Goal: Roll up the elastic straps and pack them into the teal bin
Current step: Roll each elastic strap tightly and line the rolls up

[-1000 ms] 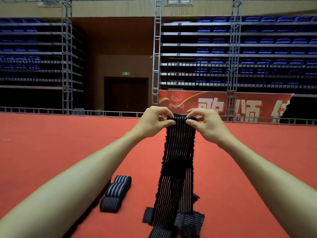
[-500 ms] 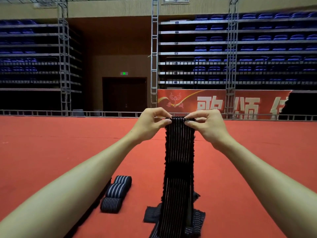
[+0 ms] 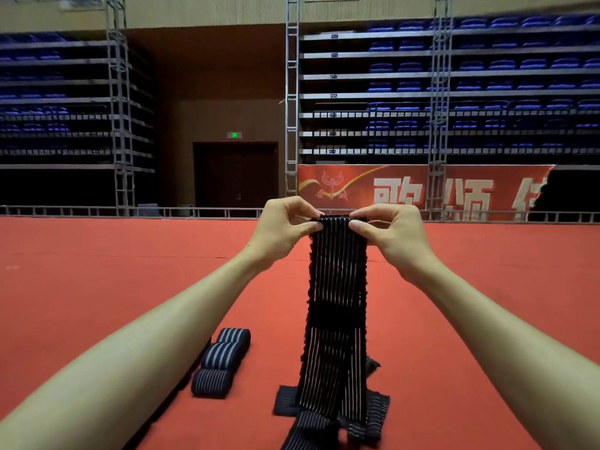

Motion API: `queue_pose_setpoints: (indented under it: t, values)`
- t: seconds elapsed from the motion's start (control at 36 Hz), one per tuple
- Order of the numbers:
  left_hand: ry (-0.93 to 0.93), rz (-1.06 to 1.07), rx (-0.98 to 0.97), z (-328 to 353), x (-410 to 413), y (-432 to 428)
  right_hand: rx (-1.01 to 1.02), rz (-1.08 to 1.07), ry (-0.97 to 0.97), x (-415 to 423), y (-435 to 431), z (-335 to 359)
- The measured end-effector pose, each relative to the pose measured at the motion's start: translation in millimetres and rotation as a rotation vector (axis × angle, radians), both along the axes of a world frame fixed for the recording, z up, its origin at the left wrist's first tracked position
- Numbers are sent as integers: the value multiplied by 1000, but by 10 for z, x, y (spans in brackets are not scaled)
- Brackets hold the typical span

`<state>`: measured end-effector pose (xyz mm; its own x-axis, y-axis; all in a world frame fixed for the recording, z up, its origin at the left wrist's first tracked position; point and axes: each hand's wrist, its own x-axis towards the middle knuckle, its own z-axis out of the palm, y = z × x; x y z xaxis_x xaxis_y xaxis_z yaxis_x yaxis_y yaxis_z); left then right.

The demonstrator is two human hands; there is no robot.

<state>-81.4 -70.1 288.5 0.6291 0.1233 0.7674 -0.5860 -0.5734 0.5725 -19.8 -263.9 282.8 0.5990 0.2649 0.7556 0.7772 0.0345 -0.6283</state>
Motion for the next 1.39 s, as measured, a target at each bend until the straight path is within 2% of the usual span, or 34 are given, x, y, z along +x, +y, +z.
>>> queue_pose_setpoints:
  t: [0.47, 0.61, 0.89, 0.97, 1.06, 1.19, 1.39]
  values:
    - [96, -17, 14, 7, -85, 17, 4, 7, -45, -2, 41, -60]
    - [111, -28, -51, -27, -71, 17, 28, -37, -61, 33, 104, -138]
    - [79, -32, -193, -91, -17, -7, 116, 23, -8, -41, 226, -215]
    - [56, -14, -233, -85, 0, -33, 27, 82, -43, -46, 251, -271]
    - [39, -25, -292, -87, 2, -40, -73, 48, -127, -54, 291, -320]
    - [57, -93, -319, -189, -23, -116, 105, 47, -33, -83, 396, -324]
    - [197, -208, -198, -714, -82, -222, 318, 29, 65, -99, 477, -268]
